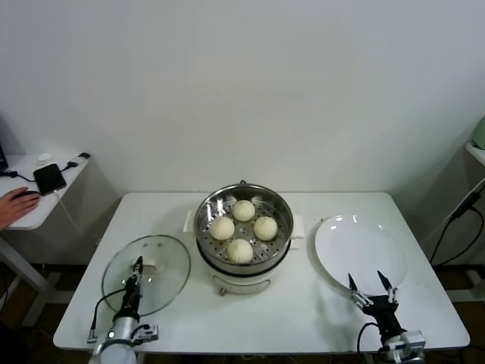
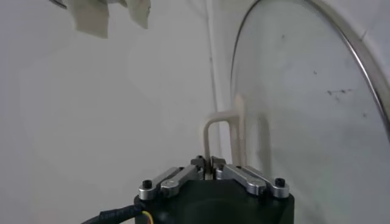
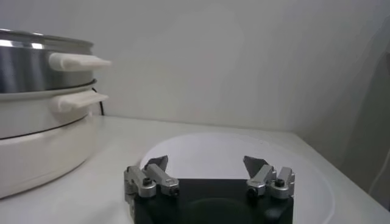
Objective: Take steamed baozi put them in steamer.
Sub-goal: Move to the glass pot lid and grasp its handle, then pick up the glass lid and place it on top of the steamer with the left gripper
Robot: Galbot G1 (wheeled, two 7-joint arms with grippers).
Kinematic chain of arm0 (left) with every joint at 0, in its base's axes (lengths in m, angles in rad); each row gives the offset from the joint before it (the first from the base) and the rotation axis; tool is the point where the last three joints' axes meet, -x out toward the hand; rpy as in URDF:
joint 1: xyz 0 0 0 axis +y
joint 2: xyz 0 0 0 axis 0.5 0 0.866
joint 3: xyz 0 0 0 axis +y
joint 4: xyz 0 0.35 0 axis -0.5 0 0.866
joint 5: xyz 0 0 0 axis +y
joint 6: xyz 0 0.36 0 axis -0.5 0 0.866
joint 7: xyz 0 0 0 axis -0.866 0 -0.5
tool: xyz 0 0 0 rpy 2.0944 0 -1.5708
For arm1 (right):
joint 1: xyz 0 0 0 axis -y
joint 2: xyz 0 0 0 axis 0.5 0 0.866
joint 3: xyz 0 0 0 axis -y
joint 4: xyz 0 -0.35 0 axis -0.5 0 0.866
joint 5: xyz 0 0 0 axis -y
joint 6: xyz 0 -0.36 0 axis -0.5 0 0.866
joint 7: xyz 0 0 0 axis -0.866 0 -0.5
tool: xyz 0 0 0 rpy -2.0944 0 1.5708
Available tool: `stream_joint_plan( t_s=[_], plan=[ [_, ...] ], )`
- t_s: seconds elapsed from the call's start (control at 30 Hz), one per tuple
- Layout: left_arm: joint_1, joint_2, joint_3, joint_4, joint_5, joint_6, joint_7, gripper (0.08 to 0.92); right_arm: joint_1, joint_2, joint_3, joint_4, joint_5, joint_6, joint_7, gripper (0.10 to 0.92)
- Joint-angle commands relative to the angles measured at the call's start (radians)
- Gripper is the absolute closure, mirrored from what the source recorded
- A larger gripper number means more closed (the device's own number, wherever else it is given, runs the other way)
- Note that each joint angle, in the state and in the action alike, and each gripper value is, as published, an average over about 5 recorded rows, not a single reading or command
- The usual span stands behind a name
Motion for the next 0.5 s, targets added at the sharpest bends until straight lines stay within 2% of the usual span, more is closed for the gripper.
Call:
stream_joint_plan(
  t_s=[0.03, 0.17, 0.27, 0.43, 0.5],
  plan=[
    [0.009, 0.007, -0.014, -0.062, -0.036, -0.019, 0.007, 0.841, -0.003, -0.002, 0.002, 0.015, 0.000, -0.002, -0.002, 0.203],
    [0.060, 0.036, -0.024, -0.230, -0.100, 0.002, 0.082, 0.858, -0.006, -0.004, 0.003, 0.029, -0.003, -0.005, -0.003, 0.203],
    [0.111, 0.072, -0.034, -0.373, -0.166, 0.058, 0.179, 0.858, -0.009, -0.005, 0.001, 0.036, -0.007, -0.007, -0.005, 0.203],
    [0.186, 0.142, -0.056, -0.628, -0.289, 0.229, 0.376, 0.858, -0.012, -0.004, -0.004, 0.043, -0.028, -0.018, -0.001, 0.202],
    [0.194, 0.162, -0.060, -0.714, -0.305, 0.302, 0.427, 0.858, -0.013, -0.002, -0.005, 0.047, -0.042, -0.028, 0.007, 0.203]
  ],
)
